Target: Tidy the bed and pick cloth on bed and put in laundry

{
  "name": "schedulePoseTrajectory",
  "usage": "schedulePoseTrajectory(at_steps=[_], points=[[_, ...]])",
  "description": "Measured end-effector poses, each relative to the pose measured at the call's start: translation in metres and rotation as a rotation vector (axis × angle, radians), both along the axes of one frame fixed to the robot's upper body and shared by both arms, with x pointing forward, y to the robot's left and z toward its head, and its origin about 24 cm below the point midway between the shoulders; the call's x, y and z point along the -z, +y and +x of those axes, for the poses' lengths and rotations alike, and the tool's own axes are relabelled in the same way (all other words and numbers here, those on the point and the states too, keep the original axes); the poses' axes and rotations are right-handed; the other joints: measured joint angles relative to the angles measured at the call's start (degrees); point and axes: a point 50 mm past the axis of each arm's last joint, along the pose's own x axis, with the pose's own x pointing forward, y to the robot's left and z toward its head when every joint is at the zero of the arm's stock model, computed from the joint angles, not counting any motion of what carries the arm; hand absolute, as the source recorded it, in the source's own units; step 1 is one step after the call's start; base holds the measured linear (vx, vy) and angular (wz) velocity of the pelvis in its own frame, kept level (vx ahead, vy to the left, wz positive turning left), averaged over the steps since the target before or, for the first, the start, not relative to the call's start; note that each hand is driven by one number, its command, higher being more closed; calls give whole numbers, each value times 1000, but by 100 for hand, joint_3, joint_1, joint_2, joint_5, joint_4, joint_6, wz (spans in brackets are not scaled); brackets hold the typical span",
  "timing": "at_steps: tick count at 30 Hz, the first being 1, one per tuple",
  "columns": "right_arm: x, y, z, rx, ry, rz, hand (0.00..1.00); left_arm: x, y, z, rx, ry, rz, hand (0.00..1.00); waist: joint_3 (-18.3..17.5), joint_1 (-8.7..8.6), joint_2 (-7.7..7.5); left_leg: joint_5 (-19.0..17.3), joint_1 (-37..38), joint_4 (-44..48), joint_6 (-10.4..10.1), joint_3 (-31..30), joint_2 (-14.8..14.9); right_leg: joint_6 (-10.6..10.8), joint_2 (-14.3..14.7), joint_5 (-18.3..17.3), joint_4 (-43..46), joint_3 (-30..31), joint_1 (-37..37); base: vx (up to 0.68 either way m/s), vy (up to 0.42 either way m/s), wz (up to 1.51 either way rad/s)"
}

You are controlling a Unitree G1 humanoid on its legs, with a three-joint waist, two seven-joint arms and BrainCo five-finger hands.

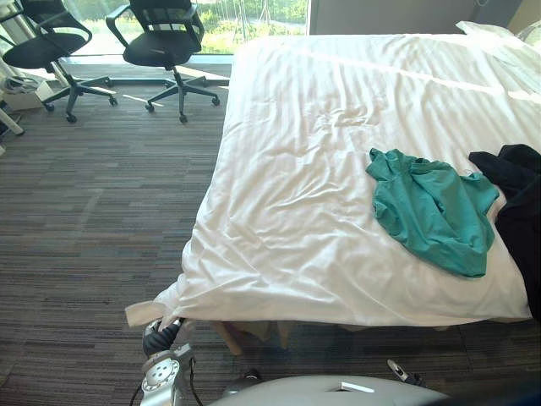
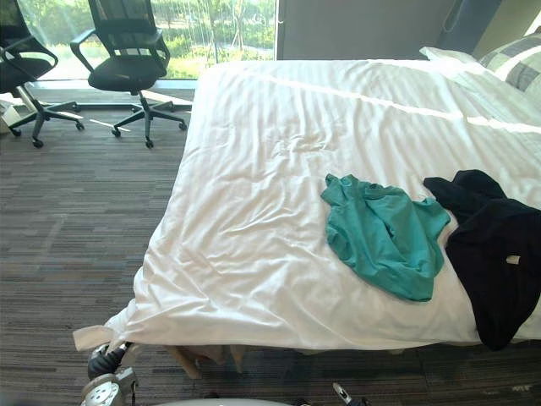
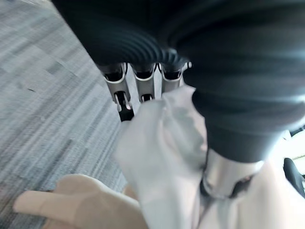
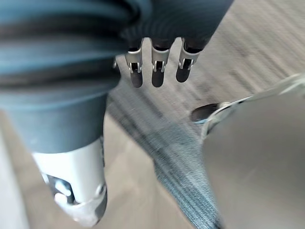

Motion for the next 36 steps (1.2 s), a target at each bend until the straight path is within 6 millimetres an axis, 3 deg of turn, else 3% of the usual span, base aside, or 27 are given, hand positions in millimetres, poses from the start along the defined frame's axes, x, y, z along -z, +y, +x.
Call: schedulePoseTrajectory(at_steps=[2, 5, 6, 7, 9, 11, 15, 16, 18, 22, 24, 25, 26, 27, 28, 30, 31, 32, 33, 34, 36], points=[[1, -7, -17, 130, 43, 10, 0, 19, 3, -72, -204, 266, -167, 0, -22, -29, 112, -21, 46, 2, -26, 22, 21, 6, 13, -7, 0, -9, 73, 74, -13, 5], [0, -12, -32, 228, 68, 2, 0, 18, 0, -121, -183, 415, -255, 0, -56, 12, 263, -50, 64, 2, -63, 68, 46, -3, 30, -13, 0, 11, 86, 16, -2, 6], [0, -13, -32, 237, 64, 1, 0, 18, 1, -125, -185, 418, -259, 0, -62, 20, 272, -66, 83, 2, -79, 103, 57, -16, 40, -21, 0, 38, 91, -18, -7, -17], [-1, -14, -29, 242, 54, -1, 0, 16, 5, -125, -166, 412, -246, 0, -65, 55, 270, -88, 144, 1, -98, 205, 87, -43, 71, -37, 3, 147, 92, -48, -22, -38], [-1, -17, -26, 269, 39, -9, 0, 15, 13, -104, -53, 356, -208, 0, -81, 54, 252, -99, 216, -5, -111, 356, 138, -66, 117, -51, 32, 272, 85, -75, -33, -42], [-3, -22, -26, 319, 16, -30, 0, 16, 12, -67, 101, 234, -193, 0, -191, 1, 215, -126, 221, -27, -126, 489, 170, -87, 147, -57, 23, 332, 46, -74, -31, -31], [-4, -23, -23, 446, -3, -45, 0, 13, -24, 14, 378, -66, -193, 0, -323, -63, 145, -152, 219, -29, -152, 679, 205, -106, 204, -29, 7, 529, -73, -12, -18, -27], [-4, -22, -23, 485, -4, -50, 0, 13, -34, 25, 406, -116, -210, 0, -338, -65, 116, -159, 219, -29, -164, 731, 219, -112, 220, -23, 12, 572, -92, 46, -24, -28], [-5, -25, -24, 568, -4, -60, 0, 14, -49, 32, 420, -161, -254, 0, -344, -69, 45, -171, 240, -22, -193, 827, 242, -117, 254, -10, 22, 670, -111, 83, -27, -24], [-13, -49, -23, 705, -38, -133, 0, 16, -47, 23, 366, -155, -266, 0, -260, -28, -56, -203, 433, 4, -239, 1015, 260, -117, 278, -7, 62, 803, -59, 99, -7, -20], [-27, -81, -7, 708, -104, -226, 0, 17, -47, 16, 372, -127, -274, 0, -240, -35, -91, -268, 568, 4, -272, 1135, 265, -100, 281, 3, 110, 915, -9, 35, 9, -21], [-31, -88, -2, 701, -119, -248, 0, 18, -47, 16, 370, -124, -276, 0, -235, -42, -99, -286, 581, 4, -267, 1151, 260, -97, 290, 4, 119, 918, -10, -10, 9, -26], [-45, -111, 12, 664, -169, -334, 0, 18, -45, 14, 340, -124, -290, 0, -232, -49, -114, -357, 610, 4, -266, 1229, 255, -93, 294, 5, 125, 931, -11, -41, 2, -22], [-53, -122, 21, 649, -202, -378, 0, 19, -45, 12, 332, -117, -295, 0, -227, -51, -127, -374, 615, 4, -262, 1274, 248, -80, 290, 14, 125, 935, -10, -57, -2, -25], [-71, -142, 36, 612, -268, -468, 100, 20, -44, 9, 305, -112, -311, 0, -221, -54, -154, -394, 634, 4, -257, 1291, 232, -66, 267, 22, 126, 945, -9, -55, -4, -12], [-108, -168, 62, 510, -403, -639, 100, 21, -44, 7, 279, -111, -329, 0, -196, -112, -189, -396, 646, 5, -255, 1290, 205, -48, 238, 33, 131, 951, -3, -45, -9, -3], [-139, -177, 89, 393, -523, -752, 100, 22, -43, 0, 273, -93, -335, 0, -181, -181, -216, -397, 642, 6, -255, 1279, 195, -47, 226, 32, 133, 952, -8, -58, -30, -6], [-171, -176, 119, 264, -664, -832, 100, 22, -42, -3, 271, -84, -339, 0, -178, -224, -231, -397, 630, 10, -255, 1285, 188, -47, 225, 32, 135, 977, -36, -61, -38, -8], [-187, -173, 133, 193, -732, -867, 100, 22, -41, -3, 269, -83, -340, 0, -172, -230, -241, -397, 622, 21, -254, 1286, 185, -46, 224, 31, 134, 1000, -47, -79, -66, -11], [-228, -154, 171, -18, -932, -919, 100, 22, -40, -3, 277, -78, -336, 0, -160, -227, -263, -398, 587, 60, -252, 1269, 186, -42, 225, 27, 123, 1012, -70, -72, -62, -7], [-248, -135, 194, -135, -1055, -921, 100, 22, -41, -3, 287, -73, -336, 0, -180, -221, -291, -393, 502, 74, -245, 1235, 179, -42, 221, 17, 122, 1008, -160, -70, -58, 1]])
